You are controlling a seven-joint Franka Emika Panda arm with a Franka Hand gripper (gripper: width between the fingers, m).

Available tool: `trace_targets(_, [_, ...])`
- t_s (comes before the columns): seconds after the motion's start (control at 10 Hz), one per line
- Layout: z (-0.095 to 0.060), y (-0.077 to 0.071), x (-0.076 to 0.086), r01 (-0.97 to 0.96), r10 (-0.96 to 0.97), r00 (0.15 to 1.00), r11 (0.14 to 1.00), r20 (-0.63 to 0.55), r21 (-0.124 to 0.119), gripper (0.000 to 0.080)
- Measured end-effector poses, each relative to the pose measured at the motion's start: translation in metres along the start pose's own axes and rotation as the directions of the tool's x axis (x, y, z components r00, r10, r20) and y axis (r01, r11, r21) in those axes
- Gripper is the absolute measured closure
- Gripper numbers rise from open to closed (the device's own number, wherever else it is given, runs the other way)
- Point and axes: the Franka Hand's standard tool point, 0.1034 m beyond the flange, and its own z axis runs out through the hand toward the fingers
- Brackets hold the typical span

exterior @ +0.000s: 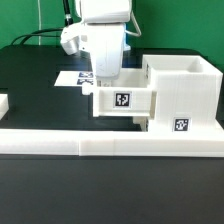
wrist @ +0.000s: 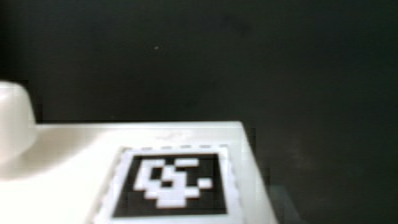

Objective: Assemble drawer

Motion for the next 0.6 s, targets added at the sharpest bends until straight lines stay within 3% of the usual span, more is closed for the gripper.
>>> trace_targets(0.6, [0.0040, -0.0026, 0.0016, -0.024, 0.024, 1.000, 1.000, -0.002, 0.000, 0.0757])
